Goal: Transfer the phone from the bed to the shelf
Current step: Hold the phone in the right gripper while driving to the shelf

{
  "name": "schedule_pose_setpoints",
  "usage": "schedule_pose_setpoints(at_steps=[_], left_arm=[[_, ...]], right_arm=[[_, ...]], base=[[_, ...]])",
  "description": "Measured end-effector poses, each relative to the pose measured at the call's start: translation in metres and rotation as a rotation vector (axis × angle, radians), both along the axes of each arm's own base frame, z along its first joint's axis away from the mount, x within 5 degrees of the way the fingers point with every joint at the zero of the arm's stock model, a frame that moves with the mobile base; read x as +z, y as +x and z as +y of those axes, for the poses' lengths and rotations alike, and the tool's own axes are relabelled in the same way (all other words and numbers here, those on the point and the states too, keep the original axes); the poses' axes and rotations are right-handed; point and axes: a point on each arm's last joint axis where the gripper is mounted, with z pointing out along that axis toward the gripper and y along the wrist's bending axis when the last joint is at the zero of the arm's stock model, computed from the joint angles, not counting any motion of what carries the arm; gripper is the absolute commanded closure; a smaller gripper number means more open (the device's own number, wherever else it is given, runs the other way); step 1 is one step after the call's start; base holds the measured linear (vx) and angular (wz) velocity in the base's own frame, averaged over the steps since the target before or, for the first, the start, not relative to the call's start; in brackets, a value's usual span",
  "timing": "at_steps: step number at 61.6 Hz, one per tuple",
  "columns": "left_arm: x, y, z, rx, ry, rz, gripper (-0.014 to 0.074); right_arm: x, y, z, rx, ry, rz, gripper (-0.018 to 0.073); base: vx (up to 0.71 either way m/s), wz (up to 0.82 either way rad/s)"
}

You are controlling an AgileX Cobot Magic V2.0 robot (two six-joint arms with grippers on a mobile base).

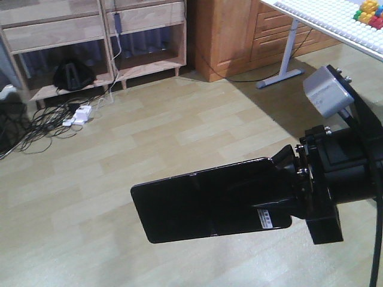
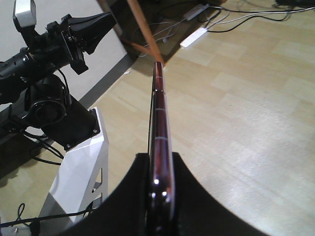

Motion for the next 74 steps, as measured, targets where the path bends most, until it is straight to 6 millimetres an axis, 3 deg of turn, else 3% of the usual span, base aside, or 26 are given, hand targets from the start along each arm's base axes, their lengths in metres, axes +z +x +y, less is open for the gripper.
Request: schedule_pose_setpoints(at_steps=[74], left_arm=[[0.0000, 0.0000, 0.0000, 0.000, 0.000, 0.000, 0.0595]], right_arm=[[-0.0001, 0.0000, 0.0000, 0.000, -0.001, 0.000, 0.0561]], base=[[0.47, -0.11]])
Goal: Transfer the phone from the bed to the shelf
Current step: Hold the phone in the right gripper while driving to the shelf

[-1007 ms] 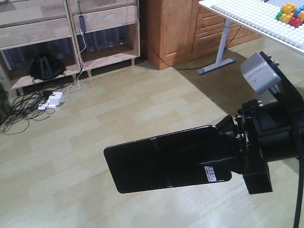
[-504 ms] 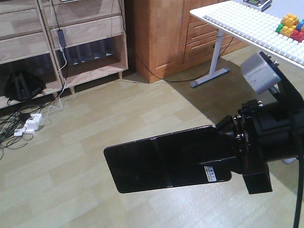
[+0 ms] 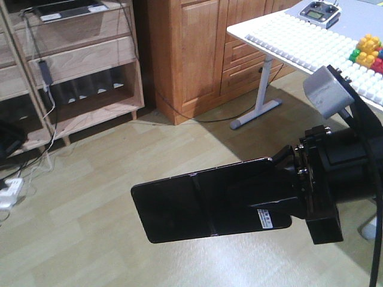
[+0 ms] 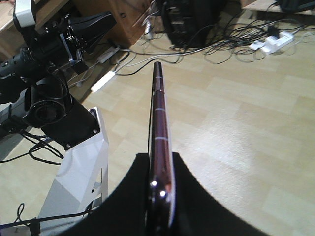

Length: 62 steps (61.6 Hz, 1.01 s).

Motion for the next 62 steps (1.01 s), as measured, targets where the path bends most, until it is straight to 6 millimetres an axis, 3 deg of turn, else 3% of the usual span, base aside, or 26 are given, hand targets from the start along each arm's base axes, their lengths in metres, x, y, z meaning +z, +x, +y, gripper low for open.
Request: schedule_pose_setpoints(at_steps=[62], left_arm=[[0.0000, 0.0000, 0.0000, 0.000, 0.000, 0.000, 0.0595]], right_arm=[[0.0000, 0.0001, 0.0000, -0.001, 0.000, -0.001, 0.0561]], base=[[0.49, 0.07]])
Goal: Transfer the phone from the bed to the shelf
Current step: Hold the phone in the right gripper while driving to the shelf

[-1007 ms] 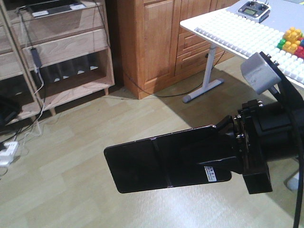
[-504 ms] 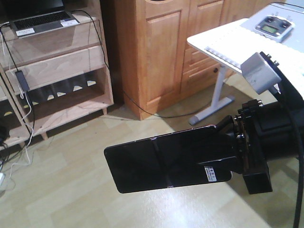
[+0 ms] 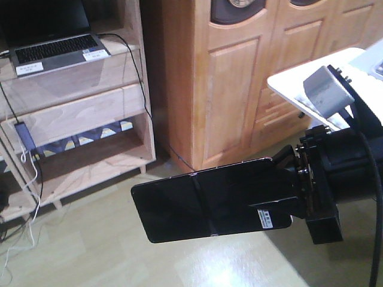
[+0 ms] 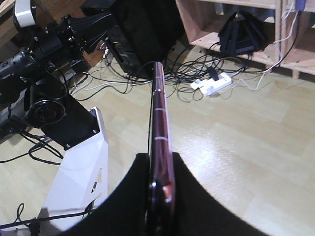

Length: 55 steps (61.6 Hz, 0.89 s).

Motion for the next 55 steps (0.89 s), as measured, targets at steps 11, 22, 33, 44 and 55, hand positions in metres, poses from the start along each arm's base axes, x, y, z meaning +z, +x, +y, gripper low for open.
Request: schedule_pose_setpoints(at_steps=[11, 22, 33, 44, 55], left_arm=[[0.0000, 0.0000, 0.0000, 0.000, 0.000, 0.000, 0.0595], [0.0000, 0.0000, 0.0000, 0.000, 0.000, 0.000, 0.0595], [0.0000, 0.0000, 0.0000, 0.000, 0.000, 0.000, 0.0595], [0.0000, 0.0000, 0.0000, 0.000, 0.000, 0.000, 0.0595], [0.0000, 0.0000, 0.0000, 0.000, 0.000, 0.000, 0.0595]], right_arm=[[0.0000, 0.0000, 0.0000, 0.000, 0.000, 0.000, 0.0561], [0.0000, 0.0000, 0.0000, 0.000, 0.000, 0.000, 0.0561], [-0.0001, 0.0000, -0.0001, 0.000, -0.001, 0.000, 0.0561], [-0.0001, 0.0000, -0.0001, 0.000, -0.001, 0.000, 0.0561], [-0.0001, 0.0000, -0.0001, 0.000, -0.001, 0.000, 0.0561]], base=[[0.47, 0.12], [0.45, 0.18], [0.43, 0.31], [0.41, 0.44], [0.40, 0.53]])
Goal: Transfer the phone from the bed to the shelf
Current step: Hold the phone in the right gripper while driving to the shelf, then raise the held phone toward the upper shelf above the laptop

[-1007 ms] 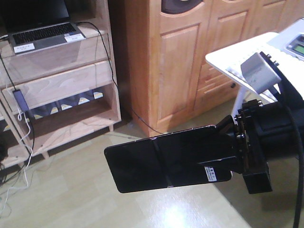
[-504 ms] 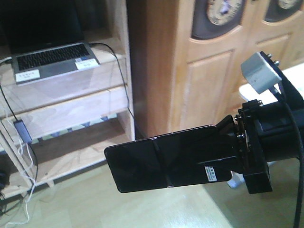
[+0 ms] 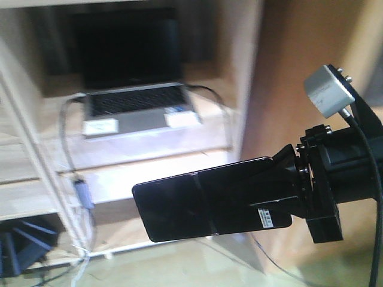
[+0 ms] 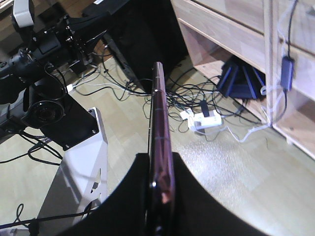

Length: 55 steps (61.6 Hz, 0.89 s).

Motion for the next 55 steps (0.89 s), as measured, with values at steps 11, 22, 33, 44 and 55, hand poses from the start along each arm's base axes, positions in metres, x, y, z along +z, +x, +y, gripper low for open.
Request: schedule_pose_setpoints(at_steps=[11, 22, 33, 44, 55], left_arm=[[0.0000, 0.0000, 0.0000, 0.000, 0.000, 0.000, 0.0595], [0.0000, 0.0000, 0.0000, 0.000, 0.000, 0.000, 0.0595], [0.0000, 0.0000, 0.0000, 0.000, 0.000, 0.000, 0.0595], [0.0000, 0.0000, 0.0000, 0.000, 0.000, 0.000, 0.0595], [0.0000, 0.0000, 0.0000, 0.000, 0.000, 0.000, 0.0595]], right_arm=[[0.0001, 0.0000, 0.0000, 0.000, 0.001, 0.000, 0.0561], [0.0001, 0.0000, 0.0000, 0.000, 0.001, 0.000, 0.0561], [0.0001, 0.0000, 0.0000, 0.000, 0.001, 0.000, 0.0561], [0.0001, 0.0000, 0.0000, 0.000, 0.001, 0.000, 0.0561], [0.0001, 0.0000, 0.0000, 0.000, 0.001, 0.000, 0.0561]], base=[[0.36, 0.48], [0.30, 0.29], [0.26, 0.15], [0.24, 0.04], [0.21, 0.00]])
